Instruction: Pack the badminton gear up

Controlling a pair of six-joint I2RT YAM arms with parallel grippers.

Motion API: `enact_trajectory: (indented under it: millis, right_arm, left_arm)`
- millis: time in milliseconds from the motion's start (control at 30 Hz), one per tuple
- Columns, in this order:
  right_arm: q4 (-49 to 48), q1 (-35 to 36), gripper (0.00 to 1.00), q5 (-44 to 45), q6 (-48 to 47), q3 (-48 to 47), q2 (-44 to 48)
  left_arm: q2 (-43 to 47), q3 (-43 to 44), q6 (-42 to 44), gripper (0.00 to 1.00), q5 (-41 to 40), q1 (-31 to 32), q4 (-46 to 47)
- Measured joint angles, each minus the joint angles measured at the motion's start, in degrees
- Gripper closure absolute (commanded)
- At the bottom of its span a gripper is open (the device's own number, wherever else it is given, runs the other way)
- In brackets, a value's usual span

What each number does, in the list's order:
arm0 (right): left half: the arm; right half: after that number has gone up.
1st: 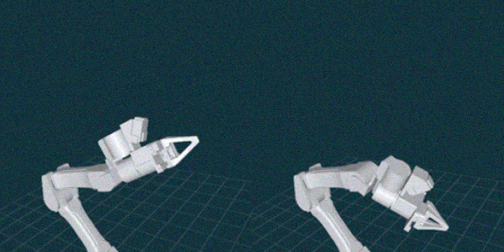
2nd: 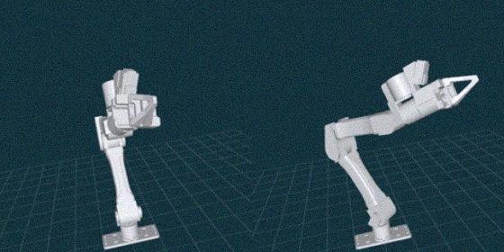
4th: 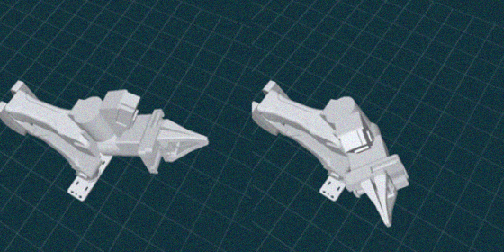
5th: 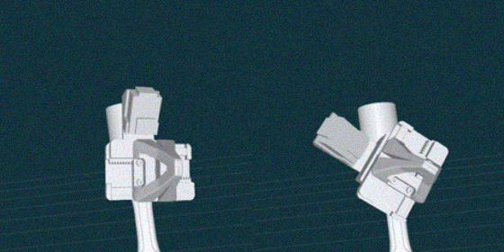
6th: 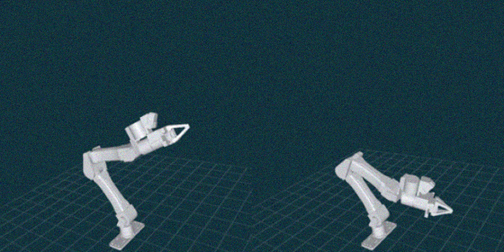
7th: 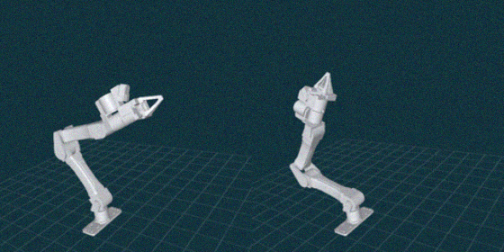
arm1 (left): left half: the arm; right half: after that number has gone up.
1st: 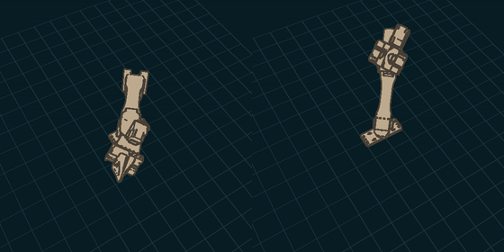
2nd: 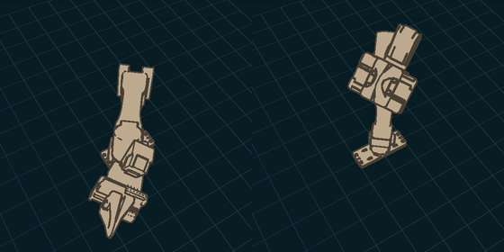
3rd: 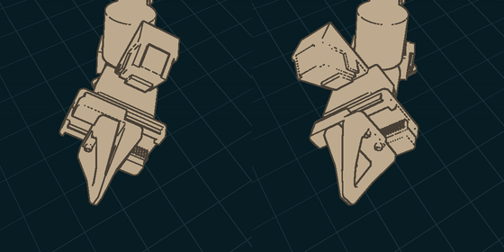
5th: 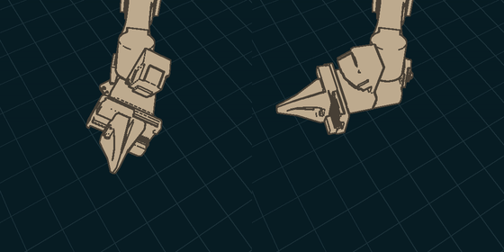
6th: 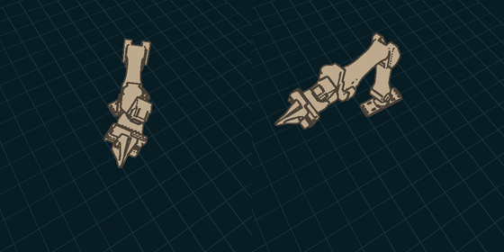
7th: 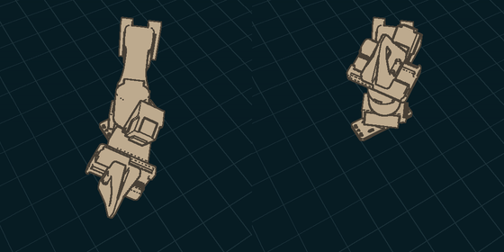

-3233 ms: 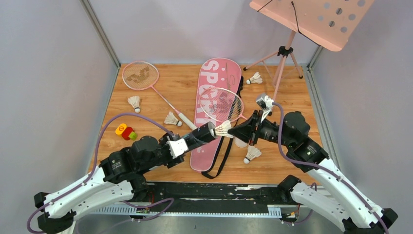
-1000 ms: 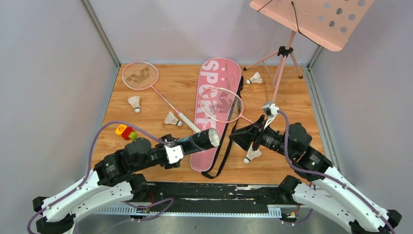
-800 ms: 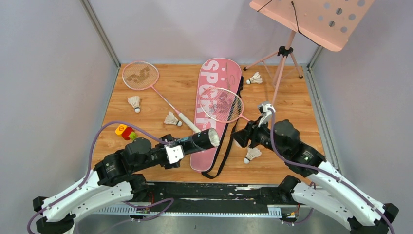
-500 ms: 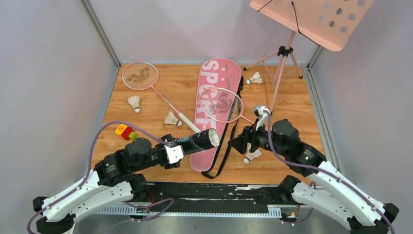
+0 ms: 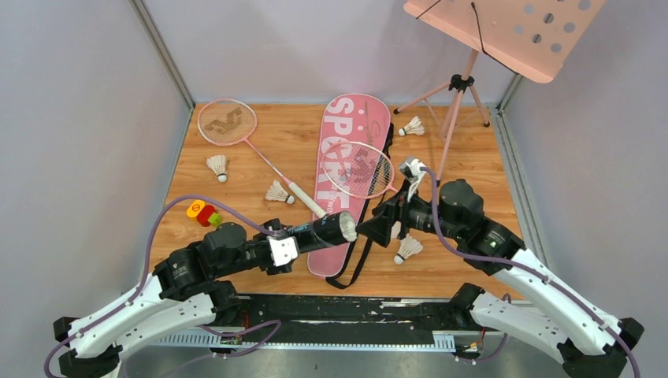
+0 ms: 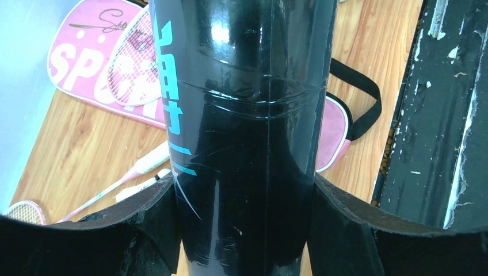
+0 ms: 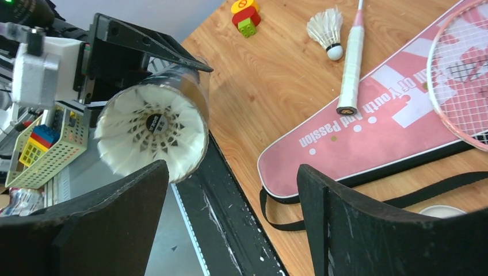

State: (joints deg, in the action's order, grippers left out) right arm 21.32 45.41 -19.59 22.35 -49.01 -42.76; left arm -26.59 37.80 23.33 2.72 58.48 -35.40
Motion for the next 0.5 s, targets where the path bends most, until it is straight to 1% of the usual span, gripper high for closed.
enact_trajectory:
  millis: [300, 500]
  right_arm:
    - [-3.67, 0.00, 0.17, -4.74, 0.13, -0.76, -10.71]
    - [-5.35, 0.00, 0.17, -6.14, 0.48, -0.74, -12.63]
  left_arm:
    - [-0.26, -0.07, 0.02, 0.51, 0.02, 0.00, -0.31]
    - [-0.48, -0.33, 0.02, 0.51, 0.02, 0.00, -0.37]
